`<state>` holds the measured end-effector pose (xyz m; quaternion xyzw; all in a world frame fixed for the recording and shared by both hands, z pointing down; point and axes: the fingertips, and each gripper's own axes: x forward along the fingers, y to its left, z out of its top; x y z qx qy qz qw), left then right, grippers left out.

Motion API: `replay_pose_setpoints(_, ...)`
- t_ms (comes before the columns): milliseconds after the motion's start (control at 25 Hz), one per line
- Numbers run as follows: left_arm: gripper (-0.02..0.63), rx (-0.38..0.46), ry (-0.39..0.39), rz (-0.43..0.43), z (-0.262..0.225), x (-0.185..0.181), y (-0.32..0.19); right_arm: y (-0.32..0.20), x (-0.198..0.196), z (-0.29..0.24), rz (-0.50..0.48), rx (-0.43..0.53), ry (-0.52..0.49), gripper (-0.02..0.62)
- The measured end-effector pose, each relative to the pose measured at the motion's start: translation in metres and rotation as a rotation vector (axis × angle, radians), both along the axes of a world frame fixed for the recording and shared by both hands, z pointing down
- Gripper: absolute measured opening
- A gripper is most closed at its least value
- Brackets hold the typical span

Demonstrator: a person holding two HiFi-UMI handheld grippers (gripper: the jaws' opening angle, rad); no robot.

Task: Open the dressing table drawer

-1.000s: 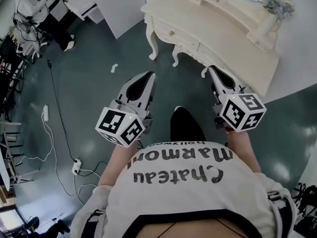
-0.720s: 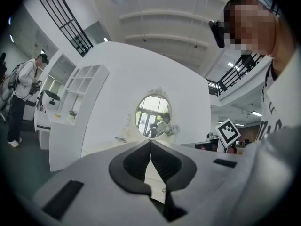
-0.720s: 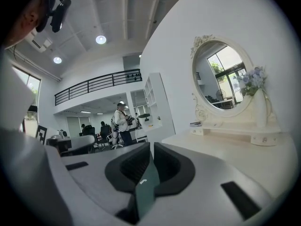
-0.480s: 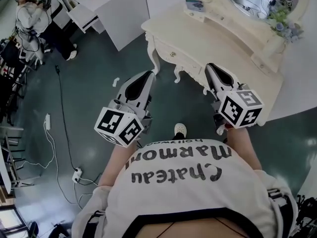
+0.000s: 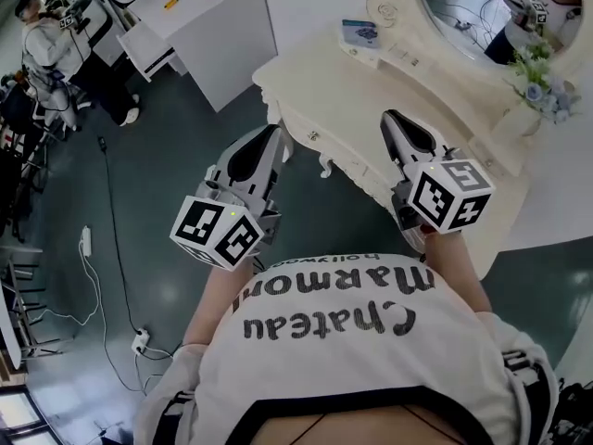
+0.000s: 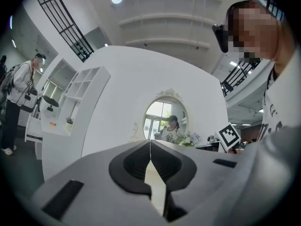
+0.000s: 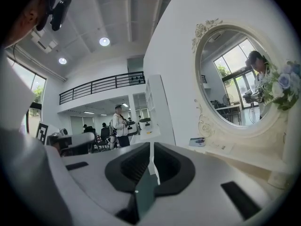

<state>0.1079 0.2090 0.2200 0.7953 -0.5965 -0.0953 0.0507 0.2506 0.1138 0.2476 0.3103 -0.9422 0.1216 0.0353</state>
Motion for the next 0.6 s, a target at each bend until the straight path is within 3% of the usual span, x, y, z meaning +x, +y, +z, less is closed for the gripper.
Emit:
replay_pose_setpoints(160,0.023,0.012,-0.008,0.01,0.003,0.005,-0.033,-0.03,0.0,0.009,-0.008,-0.007,0.008,0.043)
replay_pose_setpoints(600,0.023,-0.086,0.03,0.026,0.048,0.007,-0.083,-0.061,-0.005,0.065,-0.031,-0.129,0.057,0.043)
